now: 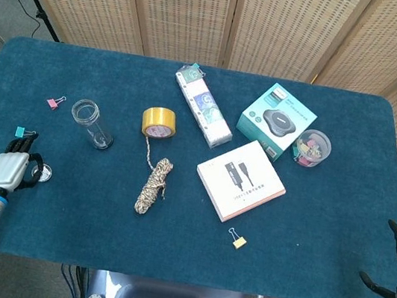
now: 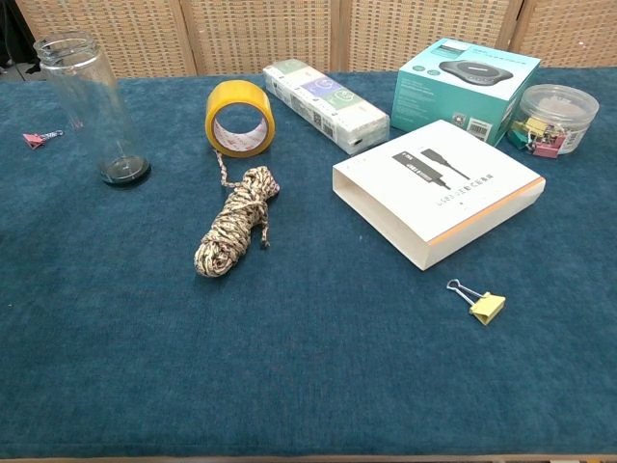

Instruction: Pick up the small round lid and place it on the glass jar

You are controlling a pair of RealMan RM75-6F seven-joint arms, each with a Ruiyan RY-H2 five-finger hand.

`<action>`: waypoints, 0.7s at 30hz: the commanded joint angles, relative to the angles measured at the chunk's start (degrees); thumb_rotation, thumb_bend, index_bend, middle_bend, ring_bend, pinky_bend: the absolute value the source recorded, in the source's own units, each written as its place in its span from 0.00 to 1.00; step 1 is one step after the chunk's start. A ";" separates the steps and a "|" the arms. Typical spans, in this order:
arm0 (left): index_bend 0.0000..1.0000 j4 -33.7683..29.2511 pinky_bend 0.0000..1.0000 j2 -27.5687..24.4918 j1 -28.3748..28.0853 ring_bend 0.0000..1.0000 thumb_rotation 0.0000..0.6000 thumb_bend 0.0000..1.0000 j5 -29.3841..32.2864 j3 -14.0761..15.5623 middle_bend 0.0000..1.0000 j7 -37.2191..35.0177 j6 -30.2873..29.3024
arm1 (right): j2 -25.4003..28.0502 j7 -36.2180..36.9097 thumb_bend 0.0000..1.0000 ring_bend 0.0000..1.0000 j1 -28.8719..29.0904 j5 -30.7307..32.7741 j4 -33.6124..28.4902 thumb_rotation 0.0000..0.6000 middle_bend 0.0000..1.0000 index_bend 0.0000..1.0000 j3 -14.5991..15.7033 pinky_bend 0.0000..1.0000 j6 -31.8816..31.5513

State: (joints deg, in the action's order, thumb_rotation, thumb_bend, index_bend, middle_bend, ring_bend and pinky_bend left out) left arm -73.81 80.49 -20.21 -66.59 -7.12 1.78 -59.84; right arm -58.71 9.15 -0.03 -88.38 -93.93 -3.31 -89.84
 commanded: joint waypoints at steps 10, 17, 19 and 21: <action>0.62 -14.93 0.00 -10.07 1.14 0.00 1.00 0.48 -9.13 -2.42 0.00 -1.92 -10.71 | 0.08 0.09 0.00 0.00 -0.04 0.07 -0.13 1.00 0.00 0.00 -0.05 0.00 -0.07; 0.62 -32.14 0.00 -21.02 -2.83 0.00 1.00 0.48 -5.14 -9.58 0.00 2.23 -9.49 | -0.06 0.26 0.00 0.00 0.19 0.70 0.22 1.00 0.00 0.00 -0.16 0.00 0.66; 0.62 -33.59 0.00 -21.88 -4.42 0.00 1.00 0.48 -3.32 -11.20 0.00 2.82 -8.42 | -0.15 0.17 0.00 0.00 0.27 0.98 0.36 1.00 0.00 0.00 -0.24 0.00 0.88; 0.62 -33.88 0.00 -21.74 -6.12 0.00 1.00 0.48 -1.34 -12.70 0.00 3.46 -7.66 | -0.27 0.11 0.00 0.00 0.36 1.28 0.48 1.00 0.00 0.00 -0.31 0.00 1.17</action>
State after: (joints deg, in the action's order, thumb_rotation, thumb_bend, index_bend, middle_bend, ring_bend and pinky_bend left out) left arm -106.68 59.21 -24.29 -70.14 -17.76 3.99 -68.77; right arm -58.94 9.29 0.30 -87.18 -93.50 -3.58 -88.74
